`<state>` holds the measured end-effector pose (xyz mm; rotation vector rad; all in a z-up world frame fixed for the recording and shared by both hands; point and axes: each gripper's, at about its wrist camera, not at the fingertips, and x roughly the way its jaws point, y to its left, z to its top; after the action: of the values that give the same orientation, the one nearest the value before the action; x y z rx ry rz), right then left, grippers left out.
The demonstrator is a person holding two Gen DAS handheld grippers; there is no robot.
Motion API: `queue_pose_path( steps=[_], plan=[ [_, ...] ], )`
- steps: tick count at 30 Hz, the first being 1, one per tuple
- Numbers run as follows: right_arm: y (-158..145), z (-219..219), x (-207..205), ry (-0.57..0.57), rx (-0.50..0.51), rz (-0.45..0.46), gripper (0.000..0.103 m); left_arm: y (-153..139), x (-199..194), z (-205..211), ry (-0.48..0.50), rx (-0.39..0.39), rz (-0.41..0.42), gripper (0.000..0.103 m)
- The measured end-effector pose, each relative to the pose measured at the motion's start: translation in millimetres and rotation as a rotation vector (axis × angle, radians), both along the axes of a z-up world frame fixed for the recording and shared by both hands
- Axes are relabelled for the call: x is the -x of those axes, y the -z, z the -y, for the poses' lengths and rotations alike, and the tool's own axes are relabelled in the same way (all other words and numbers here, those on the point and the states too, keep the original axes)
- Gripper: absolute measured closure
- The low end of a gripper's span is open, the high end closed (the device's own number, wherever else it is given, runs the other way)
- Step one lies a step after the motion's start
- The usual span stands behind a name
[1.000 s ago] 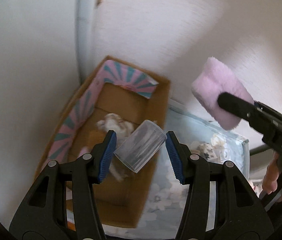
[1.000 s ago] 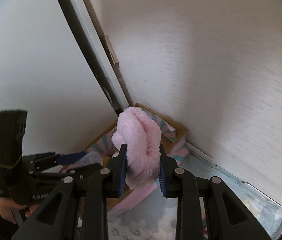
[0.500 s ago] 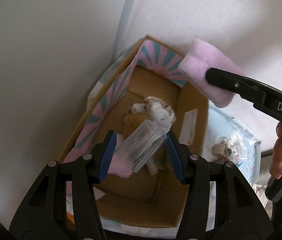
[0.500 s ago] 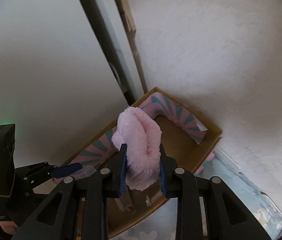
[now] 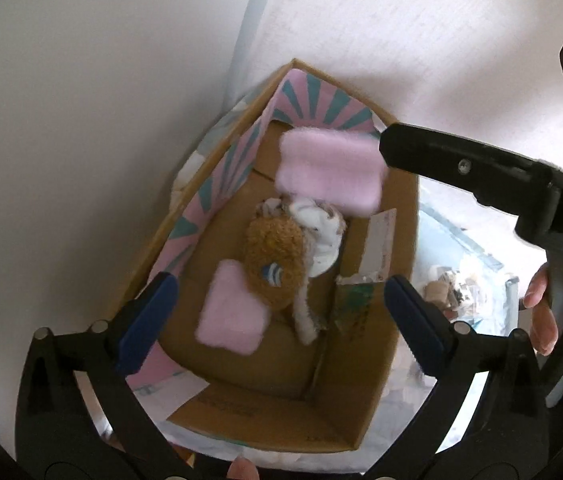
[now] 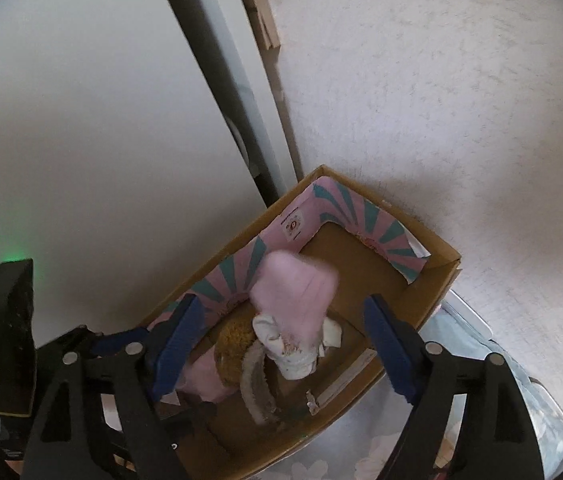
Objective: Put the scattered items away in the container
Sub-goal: 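Carry the tube and pink sock over the box and open both tools, then grasp the white square case with the left tool while the right tool grasps the clear round container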
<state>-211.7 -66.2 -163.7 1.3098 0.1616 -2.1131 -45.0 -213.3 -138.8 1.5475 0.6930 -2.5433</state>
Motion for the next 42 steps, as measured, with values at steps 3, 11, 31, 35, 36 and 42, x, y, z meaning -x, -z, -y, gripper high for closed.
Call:
queue_pose_path(
  steps=[3,11,31,35,36,42],
  plan=[
    [-4.7,-4.4,-0.5,0.011,-0.014,-0.006,0.024,-2.8,-1.2,-3.8,0.007,-0.003,-0.004,0.001],
    [-36.2,-24.3,-17.1,0.056,0.028,-0.012,0.024,-16.7,-0.3,-0.9,-0.008,-0.012,-0.008,0.001],
    [-96.1,-117.3,-60.5,0.239,-0.010,-0.109,0.024,-86.0,-4.4,-21.4,-0.019,0.078,-0.111,0.001],
    [-105.3,-162.7,-68.5,0.315,0.004,-0.113,0.024,-95.5,2.2,-38.7,0.038,0.056,-0.127,0.001],
    [-106.4,-171.6,-69.9,0.332,0.003,-0.116,0.024,-97.0,4.9,-47.4,0.064,0.054,-0.128,0.001],
    [-104.3,-236.4,-84.5,0.425,0.006,-0.124,0.024,-97.0,8.9,-103.2,0.216,0.052,-0.164,0.001]
  ],
)
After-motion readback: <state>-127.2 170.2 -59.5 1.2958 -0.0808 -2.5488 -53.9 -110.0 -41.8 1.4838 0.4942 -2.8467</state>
